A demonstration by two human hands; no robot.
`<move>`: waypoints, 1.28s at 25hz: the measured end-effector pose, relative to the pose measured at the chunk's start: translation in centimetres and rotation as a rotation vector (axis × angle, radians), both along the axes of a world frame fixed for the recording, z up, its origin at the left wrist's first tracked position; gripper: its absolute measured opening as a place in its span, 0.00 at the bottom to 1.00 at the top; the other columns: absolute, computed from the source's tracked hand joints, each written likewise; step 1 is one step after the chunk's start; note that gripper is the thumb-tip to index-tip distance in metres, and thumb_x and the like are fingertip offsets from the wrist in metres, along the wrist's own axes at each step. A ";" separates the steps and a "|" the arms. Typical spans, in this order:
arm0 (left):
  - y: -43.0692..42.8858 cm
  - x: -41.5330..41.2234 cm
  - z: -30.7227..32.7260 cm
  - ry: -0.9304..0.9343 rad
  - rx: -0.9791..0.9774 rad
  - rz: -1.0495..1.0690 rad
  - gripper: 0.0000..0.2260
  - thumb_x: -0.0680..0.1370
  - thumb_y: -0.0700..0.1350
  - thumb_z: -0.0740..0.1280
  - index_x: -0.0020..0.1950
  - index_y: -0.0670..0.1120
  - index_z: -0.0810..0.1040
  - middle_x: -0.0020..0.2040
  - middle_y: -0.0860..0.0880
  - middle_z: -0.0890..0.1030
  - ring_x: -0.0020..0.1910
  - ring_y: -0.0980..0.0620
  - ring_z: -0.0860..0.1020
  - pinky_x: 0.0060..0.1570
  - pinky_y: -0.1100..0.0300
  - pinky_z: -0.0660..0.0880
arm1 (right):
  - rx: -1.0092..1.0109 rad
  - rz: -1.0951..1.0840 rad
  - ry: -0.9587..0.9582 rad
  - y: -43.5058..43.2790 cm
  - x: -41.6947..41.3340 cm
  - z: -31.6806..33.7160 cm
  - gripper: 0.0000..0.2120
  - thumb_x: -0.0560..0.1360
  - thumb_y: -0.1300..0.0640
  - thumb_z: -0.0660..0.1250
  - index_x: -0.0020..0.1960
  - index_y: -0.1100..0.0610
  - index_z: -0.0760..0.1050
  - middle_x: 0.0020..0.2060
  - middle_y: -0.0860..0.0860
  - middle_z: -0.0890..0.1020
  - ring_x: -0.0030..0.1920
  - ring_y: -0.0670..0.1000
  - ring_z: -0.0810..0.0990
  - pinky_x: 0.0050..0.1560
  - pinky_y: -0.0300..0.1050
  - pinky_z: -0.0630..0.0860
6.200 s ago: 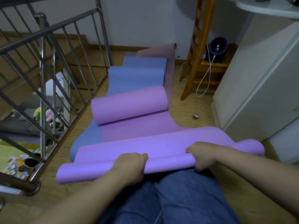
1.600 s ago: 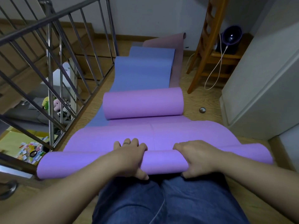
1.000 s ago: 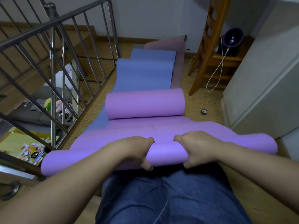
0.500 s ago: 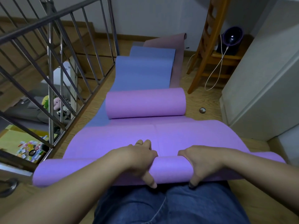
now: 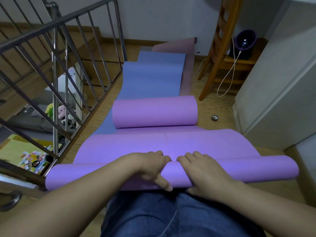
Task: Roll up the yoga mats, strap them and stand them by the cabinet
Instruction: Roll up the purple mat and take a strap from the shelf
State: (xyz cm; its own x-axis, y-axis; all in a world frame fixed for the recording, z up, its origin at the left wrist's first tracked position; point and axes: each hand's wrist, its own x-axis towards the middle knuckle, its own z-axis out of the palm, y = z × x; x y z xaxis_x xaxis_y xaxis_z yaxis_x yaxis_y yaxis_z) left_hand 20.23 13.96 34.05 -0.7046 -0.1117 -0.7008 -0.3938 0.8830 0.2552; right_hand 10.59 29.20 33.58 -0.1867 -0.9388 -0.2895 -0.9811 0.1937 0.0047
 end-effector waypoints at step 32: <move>3.6 4.1 0.2 0.225 -0.372 -0.061 0.40 0.70 0.60 0.70 0.74 0.53 0.53 0.65 0.46 0.61 0.63 0.44 0.65 0.57 0.49 0.66 | 0.651 -0.118 -0.667 -3.9 -4.3 0.7 0.26 0.63 0.46 0.78 0.59 0.48 0.77 0.53 0.45 0.83 0.52 0.49 0.82 0.56 0.46 0.78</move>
State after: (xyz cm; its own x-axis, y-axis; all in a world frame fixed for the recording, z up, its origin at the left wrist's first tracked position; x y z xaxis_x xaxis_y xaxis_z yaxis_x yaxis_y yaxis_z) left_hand 24.32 17.60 34.24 -0.8482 -0.2807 -0.4492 -0.3088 0.9511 -0.0111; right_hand 6.24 25.30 34.28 0.1234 -0.5399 -0.8326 -0.7941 0.4494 -0.4091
